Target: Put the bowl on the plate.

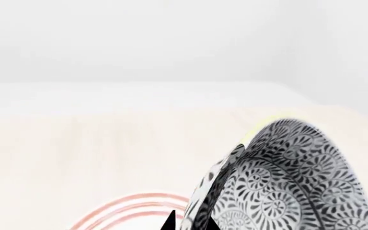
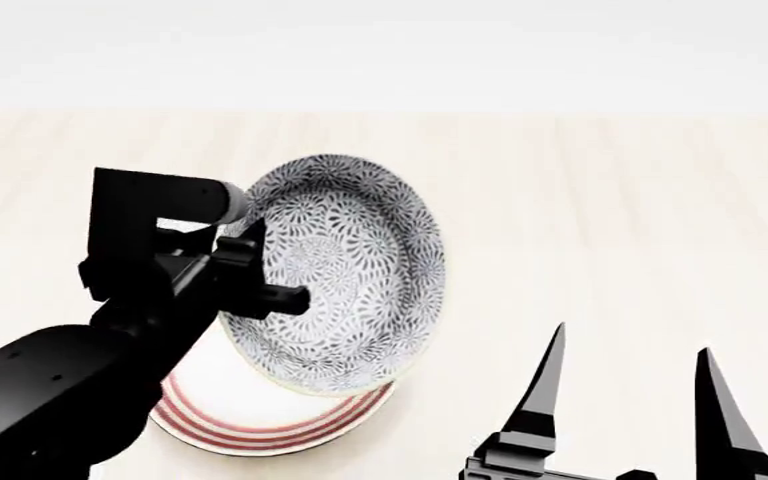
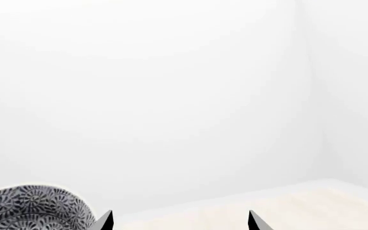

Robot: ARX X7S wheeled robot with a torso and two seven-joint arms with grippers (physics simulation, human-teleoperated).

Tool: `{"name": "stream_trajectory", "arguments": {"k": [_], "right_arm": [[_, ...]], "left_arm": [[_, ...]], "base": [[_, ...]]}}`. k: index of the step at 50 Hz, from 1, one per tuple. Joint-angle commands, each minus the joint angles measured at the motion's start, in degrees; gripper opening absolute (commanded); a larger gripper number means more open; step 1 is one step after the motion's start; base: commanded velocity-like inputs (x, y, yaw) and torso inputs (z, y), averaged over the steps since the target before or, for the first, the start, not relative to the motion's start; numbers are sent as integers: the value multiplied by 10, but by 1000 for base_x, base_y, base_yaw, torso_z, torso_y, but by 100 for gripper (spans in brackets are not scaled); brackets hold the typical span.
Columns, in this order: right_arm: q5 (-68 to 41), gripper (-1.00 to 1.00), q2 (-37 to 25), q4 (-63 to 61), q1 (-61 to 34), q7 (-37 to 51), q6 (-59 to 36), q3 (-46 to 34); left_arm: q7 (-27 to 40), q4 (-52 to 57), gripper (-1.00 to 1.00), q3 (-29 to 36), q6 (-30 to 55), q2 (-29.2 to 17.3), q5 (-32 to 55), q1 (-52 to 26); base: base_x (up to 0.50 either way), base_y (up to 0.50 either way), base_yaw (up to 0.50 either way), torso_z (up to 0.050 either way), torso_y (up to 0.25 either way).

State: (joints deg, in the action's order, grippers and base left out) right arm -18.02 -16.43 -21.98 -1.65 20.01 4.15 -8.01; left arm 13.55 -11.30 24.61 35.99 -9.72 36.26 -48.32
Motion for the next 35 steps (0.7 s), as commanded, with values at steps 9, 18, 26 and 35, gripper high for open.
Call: {"name": "stream_trajectory", "arguments": {"k": [9,18,26,35], "right_arm": [[9,100,7,5,1,-11,4,9],[7,100,5,6,2,-10,7,7],[8,100,5,10,4,-11,11,4],[6,100,3,10,4,-9,11,3]], "left_arm": [[-6,-224,-100,14,-73,50,-76,-100],[-12,-323,-100,17,-108,73,-84,-135],[-12,-353,-100,10,-112,81,-64,-144],[-20,-461,-100,37,-160,96,-18,-179]], "base": [[0,0,0,0,0],[0,0,0,0,0],[0,0,0,0,1],[0,0,0,0,0]]}}
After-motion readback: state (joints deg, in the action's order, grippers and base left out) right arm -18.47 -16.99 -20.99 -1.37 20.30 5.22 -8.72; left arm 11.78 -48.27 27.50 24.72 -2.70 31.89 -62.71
